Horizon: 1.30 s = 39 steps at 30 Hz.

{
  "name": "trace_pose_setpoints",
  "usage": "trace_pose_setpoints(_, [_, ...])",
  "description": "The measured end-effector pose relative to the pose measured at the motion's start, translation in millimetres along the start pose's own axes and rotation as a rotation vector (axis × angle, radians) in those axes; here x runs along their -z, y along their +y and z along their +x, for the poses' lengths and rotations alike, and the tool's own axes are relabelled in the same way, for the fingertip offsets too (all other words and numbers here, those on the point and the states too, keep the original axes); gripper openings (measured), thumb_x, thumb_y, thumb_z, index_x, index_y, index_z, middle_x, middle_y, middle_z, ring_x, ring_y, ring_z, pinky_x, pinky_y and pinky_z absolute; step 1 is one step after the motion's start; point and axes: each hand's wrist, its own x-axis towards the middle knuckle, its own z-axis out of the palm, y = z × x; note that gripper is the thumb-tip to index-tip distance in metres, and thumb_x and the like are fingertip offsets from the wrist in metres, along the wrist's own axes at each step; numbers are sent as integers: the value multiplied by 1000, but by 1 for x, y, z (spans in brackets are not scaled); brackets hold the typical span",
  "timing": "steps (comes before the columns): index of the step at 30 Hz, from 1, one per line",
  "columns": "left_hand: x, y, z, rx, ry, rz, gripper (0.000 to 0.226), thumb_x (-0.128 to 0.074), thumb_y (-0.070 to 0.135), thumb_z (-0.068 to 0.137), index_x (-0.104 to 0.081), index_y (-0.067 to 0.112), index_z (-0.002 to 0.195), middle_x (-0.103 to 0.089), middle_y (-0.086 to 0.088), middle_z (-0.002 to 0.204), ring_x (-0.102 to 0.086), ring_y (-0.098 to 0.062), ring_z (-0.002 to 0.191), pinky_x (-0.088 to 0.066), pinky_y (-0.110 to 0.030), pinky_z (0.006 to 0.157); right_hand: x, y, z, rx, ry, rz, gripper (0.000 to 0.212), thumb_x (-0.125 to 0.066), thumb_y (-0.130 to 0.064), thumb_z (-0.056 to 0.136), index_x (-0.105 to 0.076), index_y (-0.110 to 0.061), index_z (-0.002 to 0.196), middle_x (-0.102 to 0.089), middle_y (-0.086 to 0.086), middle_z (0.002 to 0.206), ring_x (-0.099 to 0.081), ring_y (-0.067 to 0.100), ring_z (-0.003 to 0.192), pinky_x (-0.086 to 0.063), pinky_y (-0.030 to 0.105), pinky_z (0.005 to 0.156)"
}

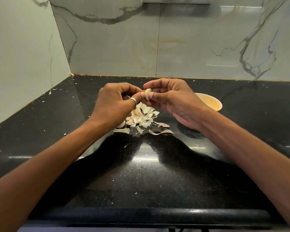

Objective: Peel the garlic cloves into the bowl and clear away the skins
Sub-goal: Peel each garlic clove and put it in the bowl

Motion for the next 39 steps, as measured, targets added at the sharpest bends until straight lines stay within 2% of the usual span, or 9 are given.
trace_pose_setpoints(2, [-1,0,0,10,-11,-16,12,-77,28,88,-77,19,96,-72,0,72,-65,-7,55,-58,-28,53,1,0,0,-38,-10,51,25,-58,15,94,-64,7,116,-75,13,91,-75,21,86,-63,31,82])
trace_pose_setpoints(6, [0,-1,-1,13,-21,-23,20,-78,42,81,-77,26,94,-74,-2,75,-70,-22,60,-62,-39,58,-2,-2,-2,-68,-50,97,30,-62,14,91,-62,9,121,-71,17,101,-72,21,92,-62,30,86])
trace_pose_setpoints(9, [1,-3,-1,25,-34,-46,16,-78,38,83,-78,28,96,-75,-4,75,-70,-27,62,-62,-43,60,-2,-2,-2,-67,-70,93,33,-63,14,90,-61,9,123,-72,17,101,-72,21,93,-61,32,89])
trace_pose_setpoints(14, [1,-1,0,40,-64,-114,9,-76,24,88,-76,27,97,-73,-8,80,-64,-8,63,-58,-27,55,1,-3,-1,-73,-59,91,33,-52,19,95,-58,10,126,-73,16,101,-73,21,93,-62,29,85])
trace_pose_setpoints(17, [1,0,0,45,-69,-128,10,-74,21,90,-76,27,97,-73,-9,80,-65,-8,66,-59,-27,55,1,-6,-3,-74,-74,118,34,-49,19,96,-57,12,128,-73,17,103,-74,22,96,-62,30,88])
trace_pose_setpoints(21, [1,-1,0,42,-62,-131,8,-73,21,91,-76,24,98,-73,-5,81,-66,-7,66,-58,-26,55,-3,-8,-6,-58,-85,125,36,-61,14,92,-56,12,128,-69,25,113,-72,26,100,-61,30,89])
trace_pose_setpoints(31, [4,1,2,78,-45,-160,6,-73,23,91,-75,21,97,-73,4,81,-66,-8,66,-59,-27,58,10,-25,-3,-14,26,-93,21,-69,7,91,-63,4,111,-72,25,112,-74,34,105,-59,37,96])
trace_pose_setpoints(36, [4,4,1,113,-48,-179,12,-77,23,87,-76,17,96,-75,-5,84,-63,-11,60,-59,-30,60,27,-41,-3,47,107,-310,20,-68,5,93,-68,5,112,-65,12,90,-73,28,91,-60,32,92])
trace_pose_setpoints(39, [3,4,0,125,-40,-181,15,-82,25,83,-77,16,94,-73,4,77,-62,-14,56,-57,-25,57,40,-48,-3,47,180,-469,19,-72,2,90,-71,1,109,-69,11,87,-68,23,84,-60,33,88])
